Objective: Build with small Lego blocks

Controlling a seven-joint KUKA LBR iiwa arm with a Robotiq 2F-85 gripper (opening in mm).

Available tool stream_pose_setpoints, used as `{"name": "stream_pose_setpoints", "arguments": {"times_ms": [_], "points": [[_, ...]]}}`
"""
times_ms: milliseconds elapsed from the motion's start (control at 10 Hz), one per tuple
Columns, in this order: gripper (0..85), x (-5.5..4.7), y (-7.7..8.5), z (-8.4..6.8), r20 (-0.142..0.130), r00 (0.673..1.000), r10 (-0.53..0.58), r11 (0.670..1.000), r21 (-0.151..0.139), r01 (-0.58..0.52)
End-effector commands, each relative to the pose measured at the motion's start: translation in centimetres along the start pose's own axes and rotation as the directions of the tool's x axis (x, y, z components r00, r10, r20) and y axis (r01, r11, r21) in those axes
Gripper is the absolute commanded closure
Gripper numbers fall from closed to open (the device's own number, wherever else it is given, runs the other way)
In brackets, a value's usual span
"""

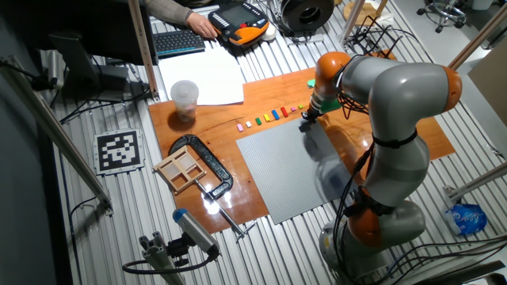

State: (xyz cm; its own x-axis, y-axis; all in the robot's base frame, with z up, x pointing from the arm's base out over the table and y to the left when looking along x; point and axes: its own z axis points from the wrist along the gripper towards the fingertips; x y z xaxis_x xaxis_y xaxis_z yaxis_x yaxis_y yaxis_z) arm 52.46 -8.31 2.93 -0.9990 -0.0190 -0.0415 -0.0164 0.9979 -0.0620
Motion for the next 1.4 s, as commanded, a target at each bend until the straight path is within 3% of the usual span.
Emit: {"name": "stream_pose_setpoints", "arguments": {"times_ms": [0, 300, 400, 1000, 1300], "points": [[85.0, 0.1, 0.1, 0.2, -0.002, 1.0, 0.002, 1.0, -0.005, -0.002], [85.0, 0.1, 0.4, -0.4, -0.015, 0.999, 0.032, 0.999, -0.009, -0.032], [68.0, 0.1, 0.5, -0.5, -0.015, 0.999, 0.038, 0.999, -0.007, -0.038], [68.0, -0.1, 0.2, -2.0, -0.031, 0.999, 0.037, 0.999, 0.005, -0.037], [68.0, -1.5, -0.4, -2.5, -0.036, 0.999, 0.016, 1.0, 0.002, -0.016]]}}
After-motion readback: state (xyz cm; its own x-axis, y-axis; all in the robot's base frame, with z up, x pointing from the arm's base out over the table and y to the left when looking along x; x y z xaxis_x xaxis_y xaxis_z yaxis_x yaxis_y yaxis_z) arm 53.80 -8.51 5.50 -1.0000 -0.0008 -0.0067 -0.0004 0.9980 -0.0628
